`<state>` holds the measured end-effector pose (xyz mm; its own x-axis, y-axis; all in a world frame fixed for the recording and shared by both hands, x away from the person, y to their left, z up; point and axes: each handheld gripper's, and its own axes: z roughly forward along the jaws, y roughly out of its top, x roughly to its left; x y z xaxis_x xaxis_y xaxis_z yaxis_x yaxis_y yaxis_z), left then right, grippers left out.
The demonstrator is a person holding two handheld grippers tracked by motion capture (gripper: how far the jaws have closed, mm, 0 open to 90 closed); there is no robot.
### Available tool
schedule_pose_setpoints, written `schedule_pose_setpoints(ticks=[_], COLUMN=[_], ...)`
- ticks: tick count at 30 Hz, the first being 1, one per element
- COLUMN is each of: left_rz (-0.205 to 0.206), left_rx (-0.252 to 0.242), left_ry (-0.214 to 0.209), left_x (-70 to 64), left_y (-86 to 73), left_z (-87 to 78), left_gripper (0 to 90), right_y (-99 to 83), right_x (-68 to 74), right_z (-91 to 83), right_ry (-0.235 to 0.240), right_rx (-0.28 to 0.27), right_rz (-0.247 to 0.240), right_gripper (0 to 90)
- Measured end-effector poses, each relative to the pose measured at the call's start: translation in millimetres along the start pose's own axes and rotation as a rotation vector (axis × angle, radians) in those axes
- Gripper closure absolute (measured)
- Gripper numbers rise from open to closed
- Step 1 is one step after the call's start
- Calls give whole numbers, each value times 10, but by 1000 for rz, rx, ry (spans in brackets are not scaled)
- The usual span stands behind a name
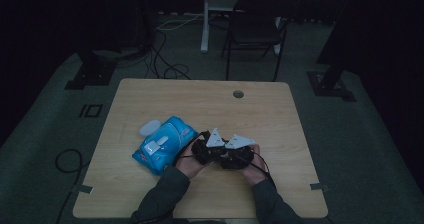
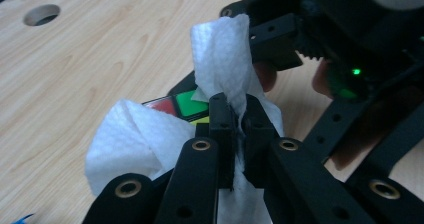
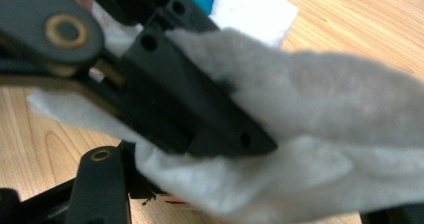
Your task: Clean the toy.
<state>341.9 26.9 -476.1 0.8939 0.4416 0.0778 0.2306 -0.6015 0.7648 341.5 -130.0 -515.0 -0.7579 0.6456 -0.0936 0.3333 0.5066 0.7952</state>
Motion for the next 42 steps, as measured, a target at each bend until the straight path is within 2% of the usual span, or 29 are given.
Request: schedule_pose_setpoints(ticks=[8,13,20,23,31,36,42], left_rz=[-6,3,-11,-29,-66,-93,-94], left_rx=[-9,-11,-24,-32,-40,-48,-48], left_ry=[-34,-30,-1,14,82,101,107], left_x=[-2,0,55,99,237,296,280], left_y=[3,7,11,8,-25,-41,-40], left_z=[8,32,39,28,-44,-71,-69], left_gripper=[874,873,872,870,870,869,870], right_y=[3,-1,3,6,17,20,21], right_x=[2,4,21,31,71,79,81], right_z=[0,5,-4,-8,-28,-34,-39], right_ry=[0,-7,-7,-2,7,8,9], right_rx=[-8,-4,-3,-4,-12,-15,-15], right_rz=[-3,-1,-8,-20,-32,-41,-45], right_gripper=[339,339,339,339,339,339,339])
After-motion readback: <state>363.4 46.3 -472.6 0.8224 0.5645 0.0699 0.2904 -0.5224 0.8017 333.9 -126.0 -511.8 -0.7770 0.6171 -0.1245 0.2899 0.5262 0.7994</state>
